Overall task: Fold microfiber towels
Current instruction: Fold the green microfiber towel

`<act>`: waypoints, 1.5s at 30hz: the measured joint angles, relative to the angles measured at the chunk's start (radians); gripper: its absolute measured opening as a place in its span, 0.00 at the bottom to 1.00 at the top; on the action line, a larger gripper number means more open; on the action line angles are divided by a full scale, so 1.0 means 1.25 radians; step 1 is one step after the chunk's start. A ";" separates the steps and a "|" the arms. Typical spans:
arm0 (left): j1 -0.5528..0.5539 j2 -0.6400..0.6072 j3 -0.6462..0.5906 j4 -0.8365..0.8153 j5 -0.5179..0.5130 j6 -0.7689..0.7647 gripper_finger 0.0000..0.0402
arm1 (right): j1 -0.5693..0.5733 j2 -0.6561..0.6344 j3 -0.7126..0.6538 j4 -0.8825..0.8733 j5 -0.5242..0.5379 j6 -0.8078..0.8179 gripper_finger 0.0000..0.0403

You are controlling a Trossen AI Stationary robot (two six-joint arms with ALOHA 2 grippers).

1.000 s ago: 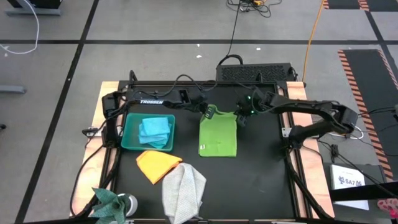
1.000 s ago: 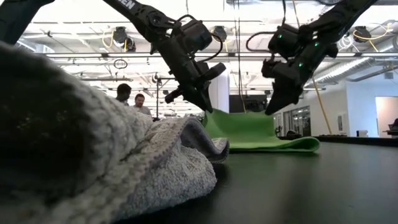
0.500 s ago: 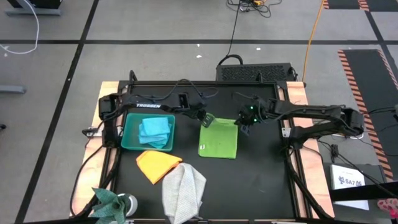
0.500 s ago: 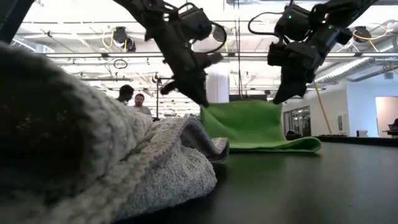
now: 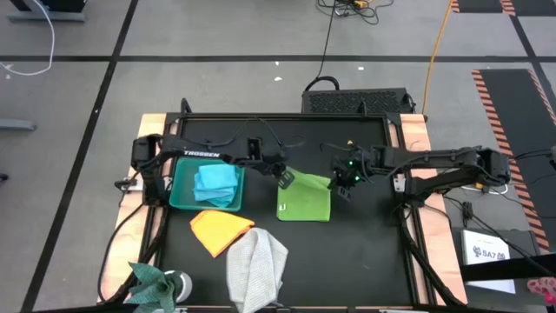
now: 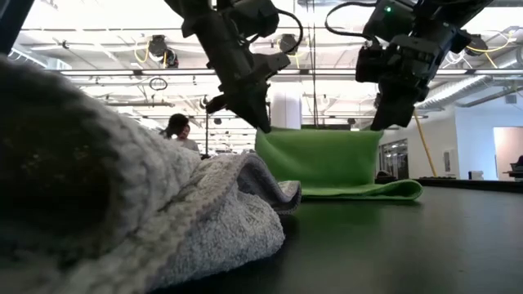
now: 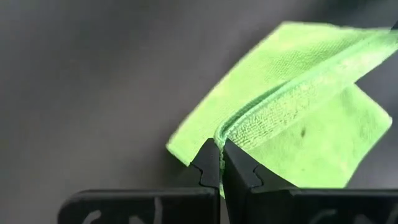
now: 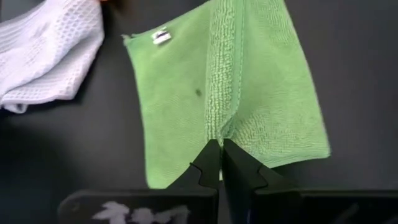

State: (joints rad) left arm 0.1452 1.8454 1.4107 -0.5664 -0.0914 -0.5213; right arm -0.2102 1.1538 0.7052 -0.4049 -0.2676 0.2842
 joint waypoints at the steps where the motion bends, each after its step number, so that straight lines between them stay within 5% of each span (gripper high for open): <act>1: -0.006 0.000 0.000 0.000 -0.004 0.001 0.00 | 0.007 0.000 0.000 0.000 0.000 0.007 0.00; 28: -0.127 0.079 -0.017 0.008 0.041 -0.073 0.00 | 0.136 0.005 -0.022 -0.014 -0.035 0.095 0.00; 45: -0.136 0.088 -0.018 0.004 0.094 -0.104 0.01 | 0.187 0.005 -0.167 0.226 -0.038 0.192 0.00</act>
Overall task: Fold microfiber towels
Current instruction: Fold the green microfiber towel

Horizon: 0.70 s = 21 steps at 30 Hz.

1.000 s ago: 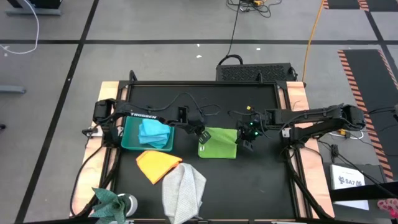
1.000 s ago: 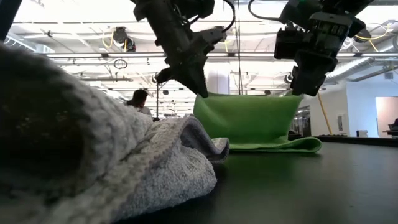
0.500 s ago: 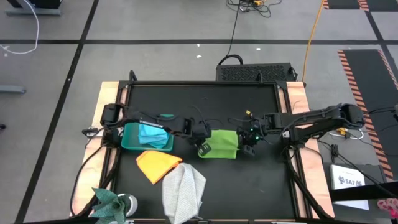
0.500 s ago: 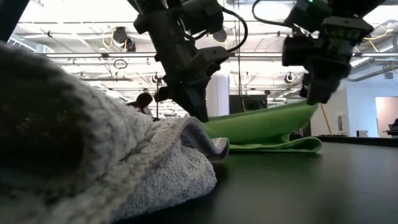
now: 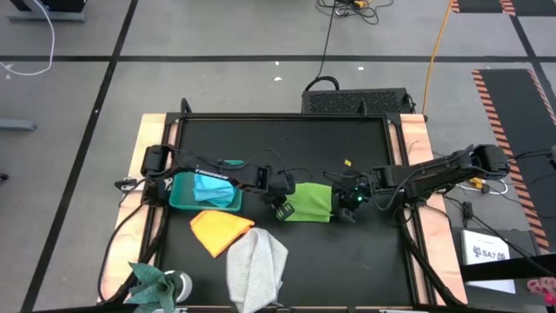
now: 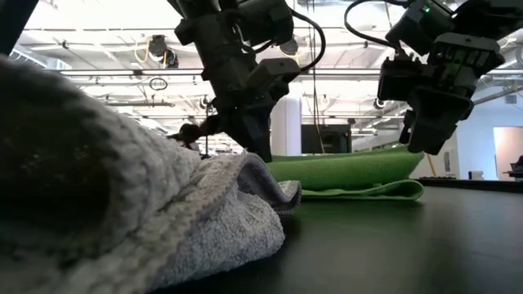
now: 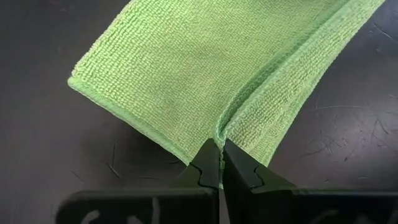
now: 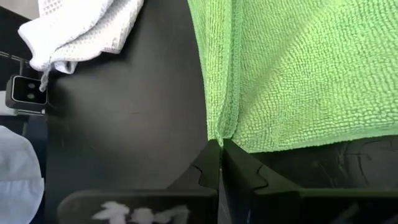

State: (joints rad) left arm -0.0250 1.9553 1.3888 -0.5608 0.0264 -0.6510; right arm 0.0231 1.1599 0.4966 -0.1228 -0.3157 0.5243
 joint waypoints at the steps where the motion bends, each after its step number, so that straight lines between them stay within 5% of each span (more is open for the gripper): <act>1: 0.000 0.000 0.000 0.000 0.000 -0.004 0.01 | 0.000 0.000 -0.003 0.006 0.000 0.000 0.00; 9: 0.000 0.000 0.000 -0.015 0.000 -0.004 0.04 | 0.000 0.000 -0.012 0.041 0.001 -0.014 0.04; 21: 0.000 0.000 0.000 -0.017 0.014 -0.022 0.34 | 0.000 0.000 -0.012 0.031 0.052 -0.058 0.23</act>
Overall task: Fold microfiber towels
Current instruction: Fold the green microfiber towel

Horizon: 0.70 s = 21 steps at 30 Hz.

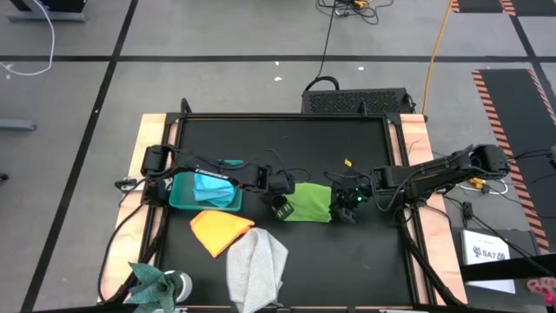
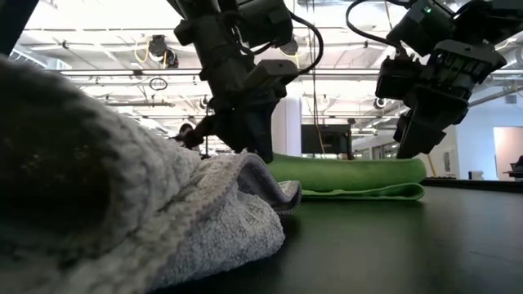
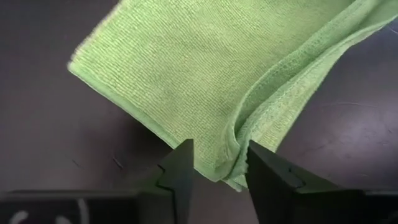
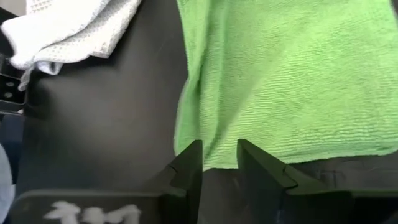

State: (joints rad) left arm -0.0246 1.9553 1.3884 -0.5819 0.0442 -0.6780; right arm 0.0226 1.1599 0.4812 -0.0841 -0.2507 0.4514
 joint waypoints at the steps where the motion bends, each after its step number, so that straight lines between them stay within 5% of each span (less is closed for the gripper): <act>1: 0.001 0.000 0.000 0.000 0.010 -0.008 0.36 | -0.001 0.000 0.000 0.000 0.008 -0.002 0.25; 14: -0.017 -0.005 0.008 -0.006 0.121 -0.065 0.41 | -0.002 0.000 0.000 0.002 0.011 -0.036 0.28; 21: -0.070 -0.005 0.008 -0.036 0.052 -0.099 0.41 | -0.002 0.000 0.000 0.002 0.011 -0.055 0.28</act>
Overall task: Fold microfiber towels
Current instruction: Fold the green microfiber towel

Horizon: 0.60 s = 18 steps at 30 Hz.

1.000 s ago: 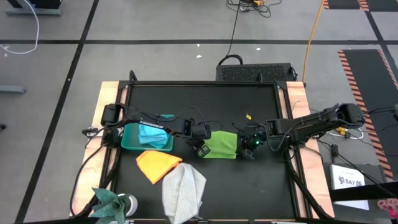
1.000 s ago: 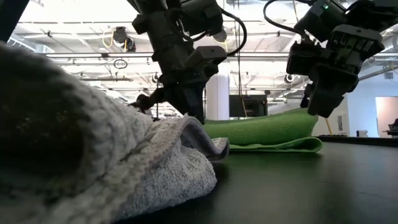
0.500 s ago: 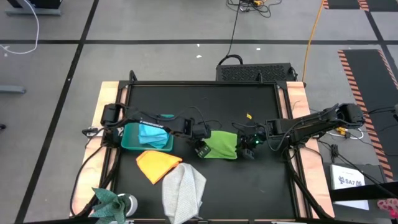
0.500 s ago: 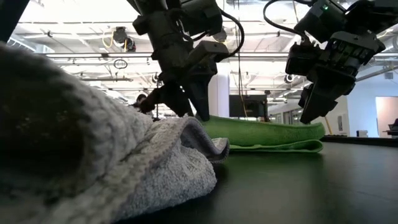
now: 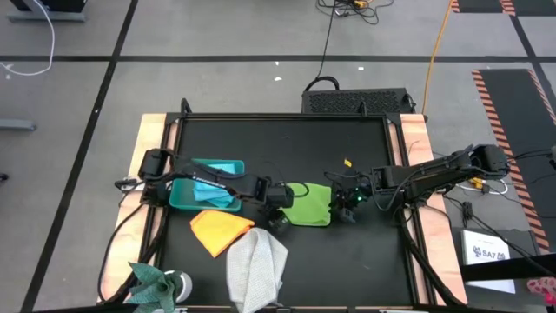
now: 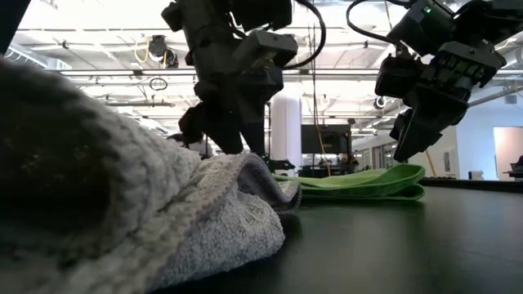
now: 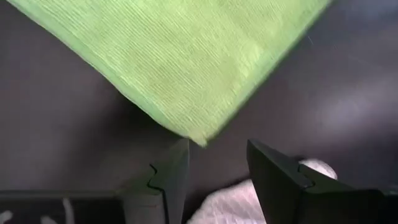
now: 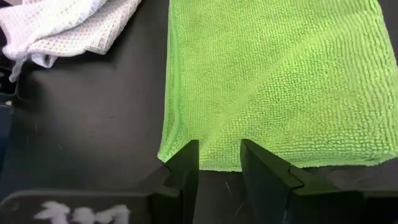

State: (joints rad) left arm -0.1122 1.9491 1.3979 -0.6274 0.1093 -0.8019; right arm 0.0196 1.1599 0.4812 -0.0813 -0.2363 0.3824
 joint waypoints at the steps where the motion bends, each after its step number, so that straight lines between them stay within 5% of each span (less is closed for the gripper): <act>1: -0.004 0.000 0.000 0.001 -0.031 -0.011 0.41 | 0.000 0.000 0.000 0.001 0.000 -0.009 0.28; 8: 0.000 0.000 0.000 0.022 -0.264 -0.057 0.41 | 0.000 0.017 0.000 0.012 0.021 -0.053 0.26; 18: 0.033 0.000 0.000 0.130 -0.306 0.002 0.41 | 0.000 0.155 0.000 0.128 0.022 -0.083 0.13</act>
State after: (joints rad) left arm -0.0703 1.9488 1.3979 -0.4649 -0.2736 -0.7999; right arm 0.0193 1.3535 0.4812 0.0791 -0.2083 0.2783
